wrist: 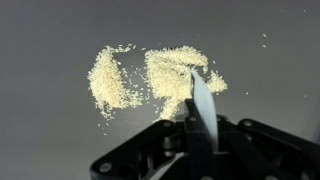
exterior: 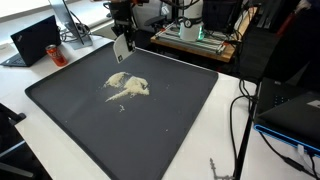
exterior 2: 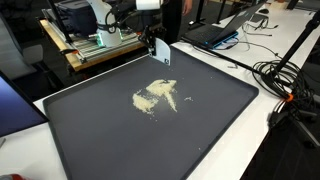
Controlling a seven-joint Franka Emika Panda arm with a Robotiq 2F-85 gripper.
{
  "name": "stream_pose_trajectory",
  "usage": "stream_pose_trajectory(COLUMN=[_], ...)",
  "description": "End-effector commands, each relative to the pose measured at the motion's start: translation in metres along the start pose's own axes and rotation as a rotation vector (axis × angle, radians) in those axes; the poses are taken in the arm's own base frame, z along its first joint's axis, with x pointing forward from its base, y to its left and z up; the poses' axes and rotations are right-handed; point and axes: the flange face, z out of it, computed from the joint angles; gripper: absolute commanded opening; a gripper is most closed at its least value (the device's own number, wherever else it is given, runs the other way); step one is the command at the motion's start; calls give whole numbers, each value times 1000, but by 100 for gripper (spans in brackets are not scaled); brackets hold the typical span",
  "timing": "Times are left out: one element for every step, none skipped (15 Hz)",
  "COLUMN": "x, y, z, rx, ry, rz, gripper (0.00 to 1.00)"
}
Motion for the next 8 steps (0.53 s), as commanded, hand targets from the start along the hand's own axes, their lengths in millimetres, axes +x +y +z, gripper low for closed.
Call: stream_pose_trajectory(x=[1,2,2,2,2,2,2,2], y=[-23,-17,-22,-24,-25,-25,-25,-26], z=[13,6,10,12,14,14,14,22], rx=[-39,-27,-25,-24,-24,-24,-24,-32], ry=[-29,-21,-26,-31,-33,-34,-34,-26], rz=[-150,-80,-105,-117,-123,-127,-128,-155], gripper=[1,4,4,4,4,4,1,1])
